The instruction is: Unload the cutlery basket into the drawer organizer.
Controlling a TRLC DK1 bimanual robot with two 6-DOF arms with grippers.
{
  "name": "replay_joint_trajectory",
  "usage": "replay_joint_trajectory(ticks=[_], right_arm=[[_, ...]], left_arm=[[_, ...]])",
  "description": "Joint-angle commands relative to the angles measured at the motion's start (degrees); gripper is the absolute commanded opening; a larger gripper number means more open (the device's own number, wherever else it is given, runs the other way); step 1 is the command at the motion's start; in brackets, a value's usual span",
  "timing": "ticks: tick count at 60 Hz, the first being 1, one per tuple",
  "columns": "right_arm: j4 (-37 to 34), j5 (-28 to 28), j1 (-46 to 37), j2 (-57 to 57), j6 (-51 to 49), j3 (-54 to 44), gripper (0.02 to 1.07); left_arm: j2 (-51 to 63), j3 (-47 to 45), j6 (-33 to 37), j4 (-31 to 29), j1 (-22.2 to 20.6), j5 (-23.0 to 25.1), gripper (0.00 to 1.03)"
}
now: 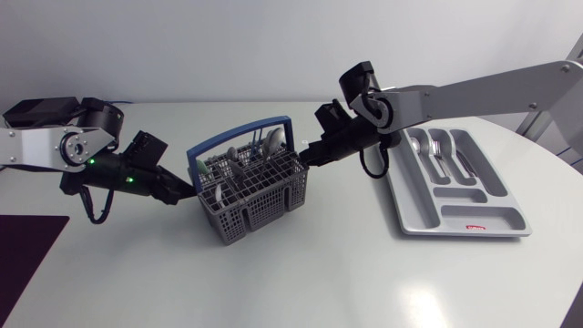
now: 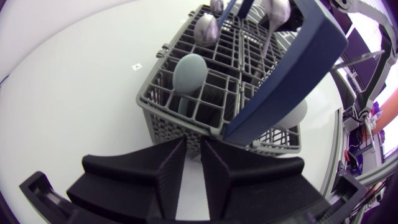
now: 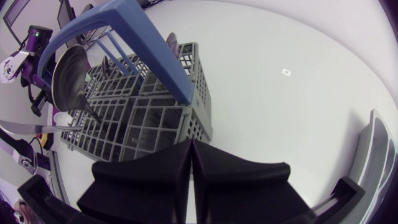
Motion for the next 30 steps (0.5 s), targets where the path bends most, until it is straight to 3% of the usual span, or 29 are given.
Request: replay_joint_trajectory(ticks=[1, 19, 30], right_arm=[[-0.9, -3.1, 2.7, -2.6, 1.3, -3.7, 0.09], [0.1, 0.6, 2.6, -8.4, 1.4, -12.8, 0.09], [2.5, 3.1, 1.4, -10.4, 1.2, -15.3, 0.10]], left_arm=[[3.4, 6.0, -2.4, 2.7, -2.6, 2.4, 0.20], [13.0, 16.4, -3.9, 2.8, -5.2, 1.8, 0.20], [13.6, 16.6, -3.2, 2.8, -3.5, 1.8, 0.25]])
